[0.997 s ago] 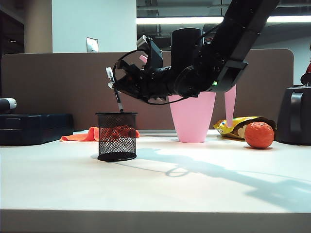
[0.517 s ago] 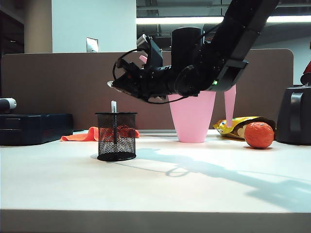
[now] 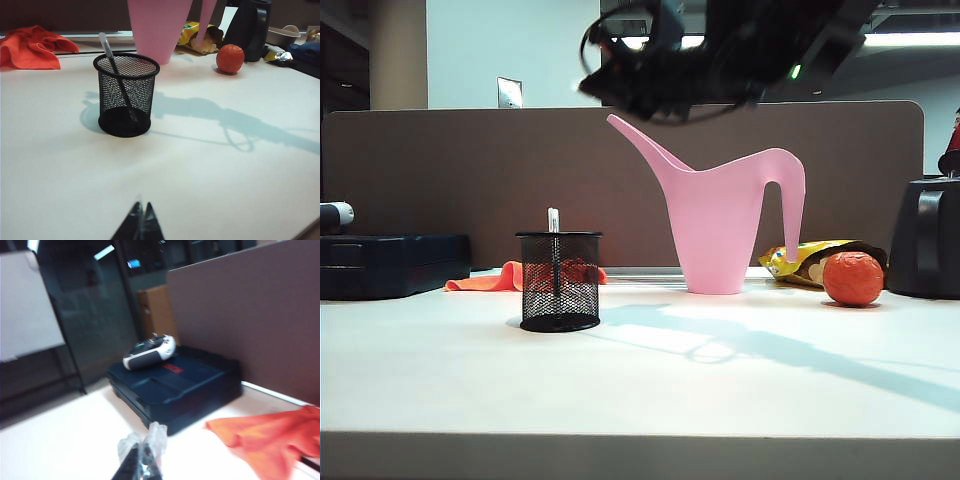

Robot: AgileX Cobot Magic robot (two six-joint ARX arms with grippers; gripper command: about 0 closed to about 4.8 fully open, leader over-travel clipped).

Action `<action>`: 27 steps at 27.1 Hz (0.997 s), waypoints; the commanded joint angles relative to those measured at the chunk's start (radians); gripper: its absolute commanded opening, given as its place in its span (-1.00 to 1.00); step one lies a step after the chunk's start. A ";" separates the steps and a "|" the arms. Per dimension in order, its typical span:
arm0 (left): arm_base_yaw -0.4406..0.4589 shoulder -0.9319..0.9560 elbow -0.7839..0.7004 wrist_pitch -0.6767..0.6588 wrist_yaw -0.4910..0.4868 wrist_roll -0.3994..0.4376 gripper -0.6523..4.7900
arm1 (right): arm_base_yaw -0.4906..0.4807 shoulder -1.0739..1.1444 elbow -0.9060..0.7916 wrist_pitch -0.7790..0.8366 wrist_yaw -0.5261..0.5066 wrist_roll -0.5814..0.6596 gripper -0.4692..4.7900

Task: Pick up a few water-based pens and put them in the pen basket.

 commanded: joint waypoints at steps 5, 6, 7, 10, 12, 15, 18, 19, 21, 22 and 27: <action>0.000 0.001 0.002 0.006 -0.004 0.004 -0.78 | -0.063 -0.158 0.002 -0.382 0.031 -0.182 -0.86; 0.000 0.000 0.002 0.006 -0.004 0.004 -0.78 | -0.075 -0.179 0.000 -0.424 0.030 -0.197 -0.86; 0.000 0.000 0.002 0.006 -0.004 0.004 -0.78 | -0.087 -0.195 -0.002 -0.455 0.030 -0.206 -0.86; 0.000 0.000 0.002 0.006 -0.004 0.005 -0.78 | -0.144 -0.266 -0.015 -0.586 0.020 -0.246 -0.86; 0.000 0.000 0.002 0.006 -0.005 0.005 -0.78 | -0.182 -0.309 -0.040 -0.628 0.020 -0.257 -0.86; 0.000 0.000 0.002 0.007 -0.009 0.004 -0.78 | -0.248 -0.408 -0.133 -0.656 0.021 -0.263 -0.86; 0.000 0.000 0.002 0.007 -0.045 0.004 -0.78 | -0.322 -0.549 -0.285 -0.663 0.023 -0.263 -0.86; 0.000 0.001 0.002 0.007 -0.055 0.005 -0.78 | -0.334 -0.576 -0.316 -0.663 0.024 -0.263 -0.86; 0.000 0.001 0.002 0.007 -0.072 0.005 -0.78 | -0.363 -0.638 -0.385 -0.666 0.044 -0.263 -0.86; 0.001 0.000 0.002 0.008 -0.085 0.005 -0.78 | -0.383 -0.681 -0.428 -0.671 0.061 -0.263 -0.86; 0.001 0.000 0.002 0.022 -0.205 0.008 -0.78 | -0.475 -0.924 -0.650 -0.686 0.121 -0.263 -0.86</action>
